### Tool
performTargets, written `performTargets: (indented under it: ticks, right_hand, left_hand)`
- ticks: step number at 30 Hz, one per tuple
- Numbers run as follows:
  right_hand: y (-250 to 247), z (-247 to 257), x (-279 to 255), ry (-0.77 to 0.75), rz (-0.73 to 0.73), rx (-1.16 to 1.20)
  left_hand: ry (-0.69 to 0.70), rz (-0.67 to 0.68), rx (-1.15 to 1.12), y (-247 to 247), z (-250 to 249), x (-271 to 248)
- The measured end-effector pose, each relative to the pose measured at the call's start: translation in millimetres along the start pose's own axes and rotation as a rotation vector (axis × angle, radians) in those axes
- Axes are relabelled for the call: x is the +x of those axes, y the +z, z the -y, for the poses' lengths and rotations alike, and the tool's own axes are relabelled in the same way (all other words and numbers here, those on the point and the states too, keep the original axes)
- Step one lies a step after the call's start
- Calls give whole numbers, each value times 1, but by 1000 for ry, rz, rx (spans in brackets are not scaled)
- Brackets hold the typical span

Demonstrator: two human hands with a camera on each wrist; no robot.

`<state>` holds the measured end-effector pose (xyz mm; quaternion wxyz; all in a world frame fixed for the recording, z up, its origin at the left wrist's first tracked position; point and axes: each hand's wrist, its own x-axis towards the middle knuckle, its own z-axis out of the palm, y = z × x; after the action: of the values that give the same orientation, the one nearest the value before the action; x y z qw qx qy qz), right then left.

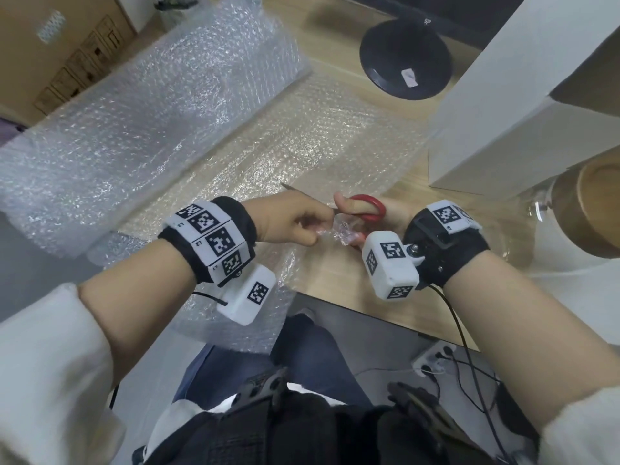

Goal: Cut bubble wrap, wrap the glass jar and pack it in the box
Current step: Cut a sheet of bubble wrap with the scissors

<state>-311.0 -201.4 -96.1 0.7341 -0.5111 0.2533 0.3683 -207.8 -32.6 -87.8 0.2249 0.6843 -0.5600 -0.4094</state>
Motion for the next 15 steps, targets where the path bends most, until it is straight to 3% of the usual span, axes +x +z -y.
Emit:
performTargets:
  ticks: [10,15]
  right_hand:
    - [6,14,11,75,240,15]
    - [10,18,15,44,201,-52]
  left_hand:
    - [68,-29,-56,-2,-6,-5]
    - [48,-33,-34,-6,-11,-7]
